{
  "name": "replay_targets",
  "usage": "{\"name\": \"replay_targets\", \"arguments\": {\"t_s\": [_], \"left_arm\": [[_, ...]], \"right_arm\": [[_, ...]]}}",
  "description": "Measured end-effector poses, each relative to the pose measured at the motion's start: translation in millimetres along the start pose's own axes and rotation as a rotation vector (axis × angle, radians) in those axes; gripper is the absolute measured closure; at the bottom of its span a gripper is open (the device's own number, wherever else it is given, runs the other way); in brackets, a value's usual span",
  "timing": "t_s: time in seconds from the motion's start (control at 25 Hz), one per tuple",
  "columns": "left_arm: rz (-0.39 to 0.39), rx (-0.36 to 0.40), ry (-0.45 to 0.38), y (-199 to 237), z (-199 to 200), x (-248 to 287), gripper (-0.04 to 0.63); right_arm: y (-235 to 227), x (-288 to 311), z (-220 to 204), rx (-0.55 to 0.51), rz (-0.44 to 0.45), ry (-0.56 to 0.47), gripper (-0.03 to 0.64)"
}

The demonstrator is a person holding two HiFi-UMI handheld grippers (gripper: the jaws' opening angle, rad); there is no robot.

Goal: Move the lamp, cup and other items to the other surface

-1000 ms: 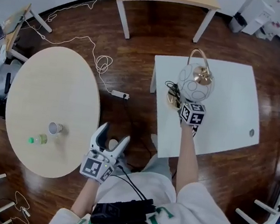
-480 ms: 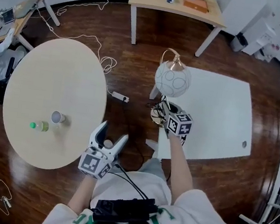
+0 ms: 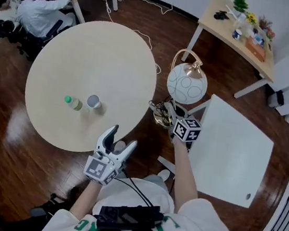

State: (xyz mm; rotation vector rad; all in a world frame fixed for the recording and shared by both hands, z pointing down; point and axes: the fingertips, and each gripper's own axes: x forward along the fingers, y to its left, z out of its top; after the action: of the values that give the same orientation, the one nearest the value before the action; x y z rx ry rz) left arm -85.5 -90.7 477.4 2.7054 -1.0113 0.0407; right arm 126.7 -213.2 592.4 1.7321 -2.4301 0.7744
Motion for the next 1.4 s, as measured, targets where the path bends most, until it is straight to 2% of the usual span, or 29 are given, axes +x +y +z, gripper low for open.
{"name": "replay_targets", "arguments": {"t_s": [0.12, 0.36, 0.48, 0.68, 0.84, 0.96, 1.08, 1.16, 1.36, 1.4], "left_arm": [[0.122, -0.017, -0.012, 39.7, 1.2, -28.1, 0.256], [0.313, -0.081, -0.018, 112.0, -0.3, -82.1, 0.256], [0.377, -0.094, -0.009, 141.6, -5.9, -98.8, 0.256], [0.440, -0.127, 0.007, 171.0, -9.4, -113.7, 0.256], [0.465, -0.148, 0.032, 182.9, -18.2, -118.1, 0.256], [0.477, -0.139, 0.047, 190.9, -38.5, -122.1, 0.256], [0.474, -0.166, 0.055, 186.8, -47.0, -120.5, 0.256], [0.466, -0.184, 0.049, 182.7, -49.4, -118.7, 0.256], [0.407, -0.192, 0.035, 168.1, -43.4, -109.3, 0.256], [0.396, -0.186, 0.031, 164.1, -43.9, -108.7, 0.256]], "right_arm": [[38.9, 61.7, 9.8, -0.033, 0.091, 0.018, 0.604], [112.4, 174.4, 6.3, -0.082, 0.218, 0.049, 0.604], [140.4, 222.3, 5.7, -0.092, 0.268, 0.039, 0.604], [165.4, 281.2, -5.7, -0.104, 0.311, 0.029, 0.604], [168.2, 307.5, -20.4, -0.109, 0.320, 0.040, 0.604], [168.1, 313.5, -22.8, -0.118, 0.327, 0.006, 0.603], [168.1, 307.3, -32.2, -0.123, 0.314, -0.033, 0.601], [165.1, 297.7, -45.0, -0.116, 0.314, -0.045, 0.601], [172.6, 282.4, -64.9, -0.116, 0.398, -0.047, 0.594], [170.9, 280.3, -67.0, -0.115, 0.384, -0.033, 0.554]]}}
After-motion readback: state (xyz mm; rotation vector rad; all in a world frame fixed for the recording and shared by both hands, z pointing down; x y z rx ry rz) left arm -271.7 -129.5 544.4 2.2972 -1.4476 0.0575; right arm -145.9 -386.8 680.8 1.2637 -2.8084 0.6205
